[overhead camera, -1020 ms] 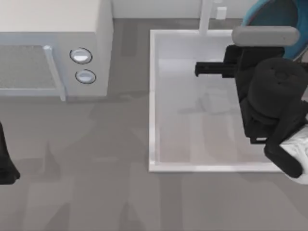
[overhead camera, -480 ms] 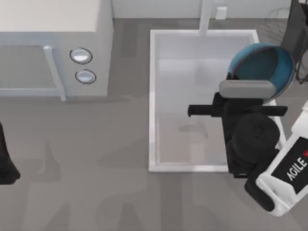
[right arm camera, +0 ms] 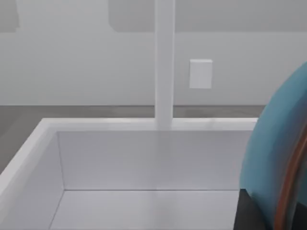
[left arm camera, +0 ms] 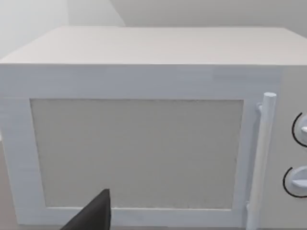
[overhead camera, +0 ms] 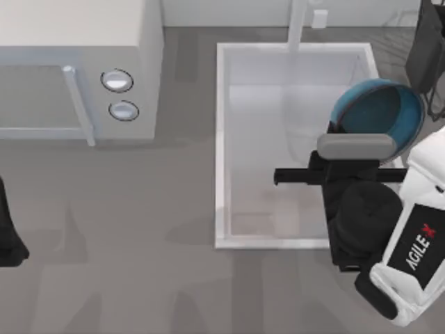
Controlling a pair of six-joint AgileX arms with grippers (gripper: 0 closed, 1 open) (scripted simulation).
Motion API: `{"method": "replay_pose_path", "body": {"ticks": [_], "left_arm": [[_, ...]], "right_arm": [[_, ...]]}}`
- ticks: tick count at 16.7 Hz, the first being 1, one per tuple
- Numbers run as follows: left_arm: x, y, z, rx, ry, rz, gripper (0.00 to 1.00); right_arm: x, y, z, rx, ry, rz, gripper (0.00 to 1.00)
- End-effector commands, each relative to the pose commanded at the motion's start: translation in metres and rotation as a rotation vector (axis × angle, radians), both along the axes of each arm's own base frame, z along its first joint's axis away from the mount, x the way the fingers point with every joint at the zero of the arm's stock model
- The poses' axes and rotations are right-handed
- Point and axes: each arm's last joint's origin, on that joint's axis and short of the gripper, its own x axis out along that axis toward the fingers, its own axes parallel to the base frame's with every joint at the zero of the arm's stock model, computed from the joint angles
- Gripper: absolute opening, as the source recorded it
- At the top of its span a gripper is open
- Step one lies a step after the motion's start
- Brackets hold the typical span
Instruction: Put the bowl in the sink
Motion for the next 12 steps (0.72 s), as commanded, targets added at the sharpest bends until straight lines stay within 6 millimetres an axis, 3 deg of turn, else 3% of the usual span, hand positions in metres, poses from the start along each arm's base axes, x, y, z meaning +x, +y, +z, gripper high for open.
{"method": "replay_pose_path", "body": {"ticks": [12], "left_arm": [[0.0000,0.0000,0.0000,0.000,0.000,0.000,1.00]], "right_arm": [[0.0000,0.0000,0.0000,0.000,0.000,0.000,0.98]]}}
